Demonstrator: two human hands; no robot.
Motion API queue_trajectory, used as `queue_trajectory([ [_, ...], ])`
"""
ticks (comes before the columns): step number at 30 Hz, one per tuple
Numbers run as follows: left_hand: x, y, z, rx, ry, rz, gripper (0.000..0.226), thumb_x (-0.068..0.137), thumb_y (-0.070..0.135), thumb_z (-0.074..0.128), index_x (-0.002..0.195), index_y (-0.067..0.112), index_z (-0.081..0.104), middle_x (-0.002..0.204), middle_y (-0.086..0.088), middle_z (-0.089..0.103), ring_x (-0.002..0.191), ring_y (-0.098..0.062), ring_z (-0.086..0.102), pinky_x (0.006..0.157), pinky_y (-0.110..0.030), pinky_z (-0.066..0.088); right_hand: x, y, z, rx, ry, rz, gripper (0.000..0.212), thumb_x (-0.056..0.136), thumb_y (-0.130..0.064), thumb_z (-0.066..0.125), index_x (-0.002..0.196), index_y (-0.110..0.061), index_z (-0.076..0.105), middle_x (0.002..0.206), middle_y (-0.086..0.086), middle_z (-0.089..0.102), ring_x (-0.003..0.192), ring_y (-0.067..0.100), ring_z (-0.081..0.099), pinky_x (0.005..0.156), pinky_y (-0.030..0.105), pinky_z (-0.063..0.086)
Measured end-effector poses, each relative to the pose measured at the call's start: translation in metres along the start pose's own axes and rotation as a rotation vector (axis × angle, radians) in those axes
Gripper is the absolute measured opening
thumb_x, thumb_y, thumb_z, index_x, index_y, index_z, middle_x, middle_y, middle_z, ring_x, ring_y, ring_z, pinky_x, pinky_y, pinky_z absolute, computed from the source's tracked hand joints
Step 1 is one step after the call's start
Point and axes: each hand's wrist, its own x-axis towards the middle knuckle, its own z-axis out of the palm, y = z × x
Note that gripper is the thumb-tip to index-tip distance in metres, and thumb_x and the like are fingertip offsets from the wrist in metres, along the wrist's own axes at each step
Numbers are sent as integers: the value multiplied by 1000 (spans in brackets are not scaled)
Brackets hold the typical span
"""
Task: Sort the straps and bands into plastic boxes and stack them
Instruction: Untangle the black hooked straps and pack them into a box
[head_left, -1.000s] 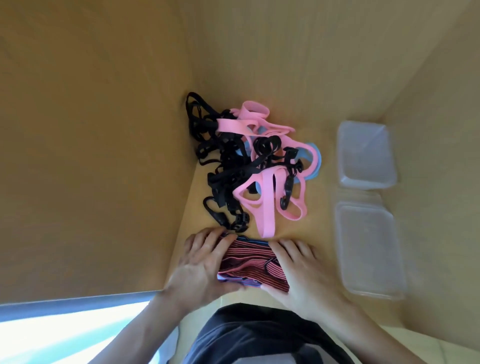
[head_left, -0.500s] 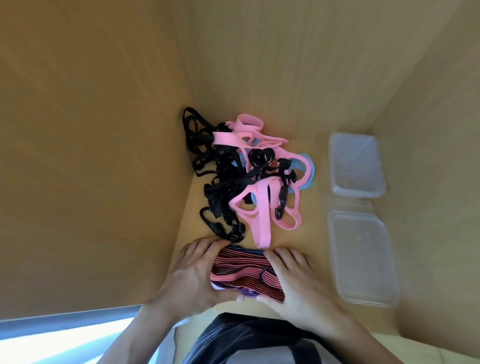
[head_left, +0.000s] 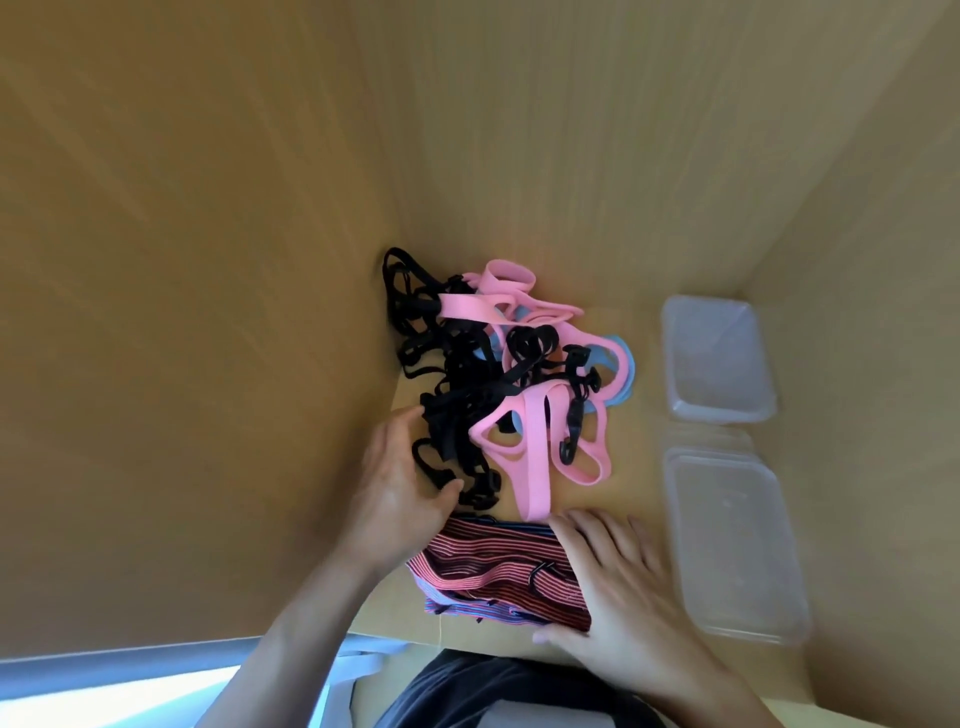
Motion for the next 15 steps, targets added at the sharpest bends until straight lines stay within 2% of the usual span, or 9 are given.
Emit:
queue_trajectory([
  [2,9,0,4,11,-50,-26,100,71,30,89,149,29,28,147,12,33,140,-9,31,109,-19,26,-2,0,-5,28,11,21,106,63,-84,52,146,-19,46,142,-1,50,134,24,44,113,47,23],
  [5,22,2,12,87,-179,-49,125,58,45,93,153,38,13,162,13,13,149,-14,17,117,-30,26,-5,-1,-16,84,1,55,104,68,-84,50,149,-19,42,147,-3,43,139,21,32,118,49,30],
  [8,33,5,20,218,-295,-79,137,54,46,95,156,42,4,167,10,-3,154,-20,4,120,-38,22,-5,1,-19,127,-7,54,104,75,-86,38,158,-25,21,158,-9,22,148,14,10,125,43,10],
  [11,43,8,26,283,-317,-107,130,59,42,92,156,41,7,168,7,-5,153,-28,11,119,-42,29,-4,1,-24,131,-5,68,102,75,-87,29,158,-31,8,158,-15,8,145,9,-5,125,36,3],
  [15,56,9,29,349,-354,-125,108,65,33,85,151,39,20,165,3,4,144,-29,26,109,-42,42,0,-1,-27,194,34,63,96,78,-82,35,156,-30,17,156,-15,17,142,7,4,123,33,14],
])
